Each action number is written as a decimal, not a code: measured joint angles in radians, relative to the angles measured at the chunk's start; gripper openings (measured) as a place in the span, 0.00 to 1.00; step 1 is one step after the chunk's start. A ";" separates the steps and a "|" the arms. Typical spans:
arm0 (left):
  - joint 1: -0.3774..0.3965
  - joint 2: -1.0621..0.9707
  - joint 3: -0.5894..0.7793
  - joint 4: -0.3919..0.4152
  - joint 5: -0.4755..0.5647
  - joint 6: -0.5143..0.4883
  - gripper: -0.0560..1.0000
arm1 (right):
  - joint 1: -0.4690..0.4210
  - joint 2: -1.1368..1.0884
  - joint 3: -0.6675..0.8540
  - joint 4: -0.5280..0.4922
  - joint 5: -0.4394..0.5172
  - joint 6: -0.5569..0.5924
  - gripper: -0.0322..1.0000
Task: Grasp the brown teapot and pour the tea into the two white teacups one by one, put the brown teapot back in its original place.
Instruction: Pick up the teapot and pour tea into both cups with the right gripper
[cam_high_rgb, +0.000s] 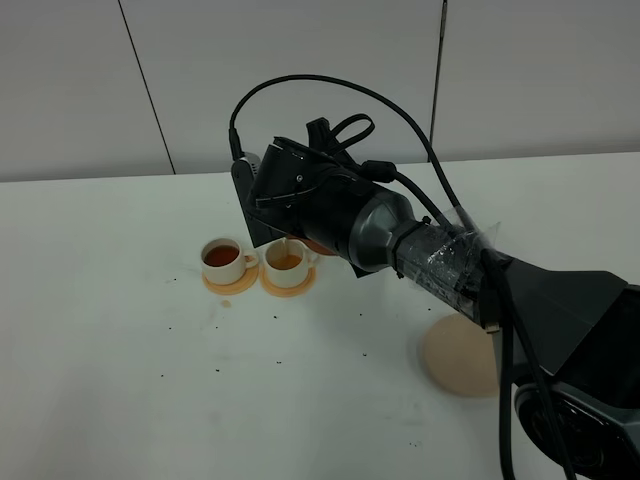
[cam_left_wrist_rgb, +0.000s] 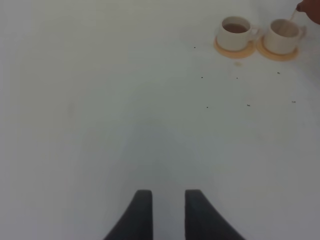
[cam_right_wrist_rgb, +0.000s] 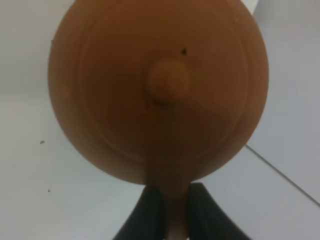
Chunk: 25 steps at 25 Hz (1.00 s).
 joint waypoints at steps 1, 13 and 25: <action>0.000 0.000 0.000 0.000 0.000 0.000 0.27 | 0.000 0.000 0.000 -0.003 -0.002 -0.009 0.12; 0.000 0.000 0.000 0.000 0.000 0.000 0.27 | 0.000 0.000 0.000 -0.013 -0.009 -0.051 0.12; 0.000 0.000 0.000 0.000 0.000 0.000 0.27 | 0.000 0.020 0.000 -0.019 -0.019 -0.066 0.12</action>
